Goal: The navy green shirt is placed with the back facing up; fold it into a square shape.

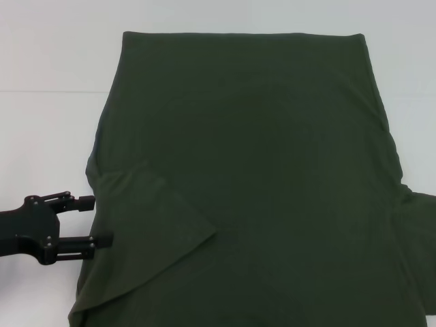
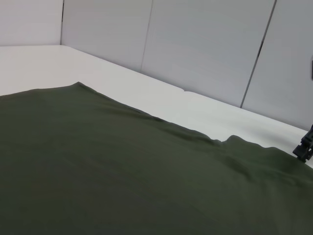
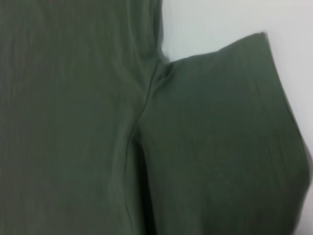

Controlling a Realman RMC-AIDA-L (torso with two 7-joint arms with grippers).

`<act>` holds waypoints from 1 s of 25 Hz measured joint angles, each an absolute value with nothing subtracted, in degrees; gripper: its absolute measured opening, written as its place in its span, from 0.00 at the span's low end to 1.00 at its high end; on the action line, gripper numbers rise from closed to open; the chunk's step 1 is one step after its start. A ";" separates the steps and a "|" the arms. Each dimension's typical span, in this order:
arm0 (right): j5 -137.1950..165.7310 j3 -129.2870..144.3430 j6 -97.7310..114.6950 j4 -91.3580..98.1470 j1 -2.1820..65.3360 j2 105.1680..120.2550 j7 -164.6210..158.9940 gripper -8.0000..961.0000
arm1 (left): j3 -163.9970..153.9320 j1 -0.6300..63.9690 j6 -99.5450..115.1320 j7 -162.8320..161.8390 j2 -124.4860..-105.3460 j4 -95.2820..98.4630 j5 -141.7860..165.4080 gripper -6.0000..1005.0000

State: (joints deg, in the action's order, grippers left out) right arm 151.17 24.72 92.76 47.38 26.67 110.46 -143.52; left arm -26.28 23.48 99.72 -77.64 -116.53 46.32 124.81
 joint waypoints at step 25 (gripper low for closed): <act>151.17 28.87 91.13 45.97 28.59 111.02 -143.84 0.62 | -26.54 23.81 99.04 -77.60 -116.36 46.37 124.80 0.85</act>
State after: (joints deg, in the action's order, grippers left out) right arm 151.17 28.87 91.13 45.97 28.59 111.02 -143.84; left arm -26.54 23.81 99.04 -77.60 -116.36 46.37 124.80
